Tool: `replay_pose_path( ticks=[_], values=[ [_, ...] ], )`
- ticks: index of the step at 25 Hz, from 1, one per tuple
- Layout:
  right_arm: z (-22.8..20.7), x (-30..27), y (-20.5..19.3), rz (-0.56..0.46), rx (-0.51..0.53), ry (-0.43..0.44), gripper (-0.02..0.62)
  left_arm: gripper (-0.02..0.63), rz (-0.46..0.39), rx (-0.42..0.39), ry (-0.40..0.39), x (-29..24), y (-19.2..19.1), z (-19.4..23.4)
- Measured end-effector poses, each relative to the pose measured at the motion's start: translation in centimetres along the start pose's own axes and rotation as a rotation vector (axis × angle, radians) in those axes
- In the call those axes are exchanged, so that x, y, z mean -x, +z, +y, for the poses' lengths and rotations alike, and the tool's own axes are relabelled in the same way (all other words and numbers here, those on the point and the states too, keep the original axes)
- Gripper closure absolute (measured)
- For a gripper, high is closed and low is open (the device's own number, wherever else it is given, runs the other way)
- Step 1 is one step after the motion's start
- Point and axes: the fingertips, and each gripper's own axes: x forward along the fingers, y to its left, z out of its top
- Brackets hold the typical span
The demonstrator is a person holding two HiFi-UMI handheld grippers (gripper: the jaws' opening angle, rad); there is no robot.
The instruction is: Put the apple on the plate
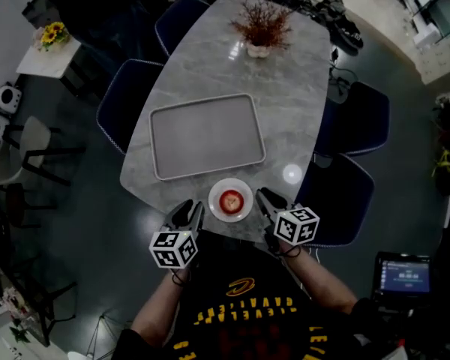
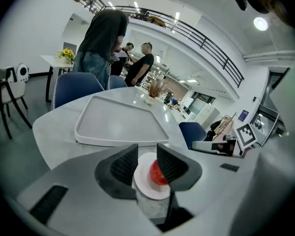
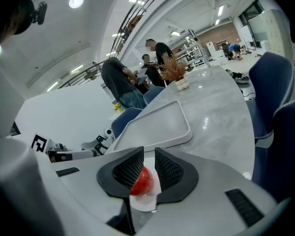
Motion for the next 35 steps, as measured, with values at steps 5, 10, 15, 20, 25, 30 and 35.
replay_pose_path(
  ticks=[5, 10, 15, 20, 25, 30, 35],
  values=[
    [-2.8, -0.9, -2.0, 0.050, -0.022, -0.061, 0.538, 0.483, 0.119, 0.014, -0.034, -3.1, -1.8, 1.3],
    [-4.1, -2.2, -5.2, 0.112, -0.071, -0.079, 0.538, 0.485, 0.235, 0.035, -0.067, -5.2, -5.0, 2.3],
    [-4.7, -2.9, -7.7, 0.163, -0.106, -0.100, 0.537, 0.483, 0.330, 0.065, -0.100, -6.6, -7.4, 2.5],
    [-5.4, -3.1, -9.7, 0.201, -0.130, -0.122, 0.538, 0.483, 0.374, 0.045, -0.095, -7.5, -9.0, 2.6],
    [-5.6, -3.3, -10.2, 0.214, -0.147, -0.121, 0.538, 0.485, 0.403, 0.058, -0.106, -8.0, -9.9, 2.4],
    [-5.1, -3.8, -10.5, 0.230, -0.190, -0.087, 0.538, 0.485, 0.413, 0.116, -0.113, -8.3, -10.2, 2.8],
    [-4.9, -3.7, -10.8, 0.241, -0.241, -0.081, 0.540, 0.552, 0.446, 0.183, -0.147, -8.4, -11.1, 2.2]
  ],
)
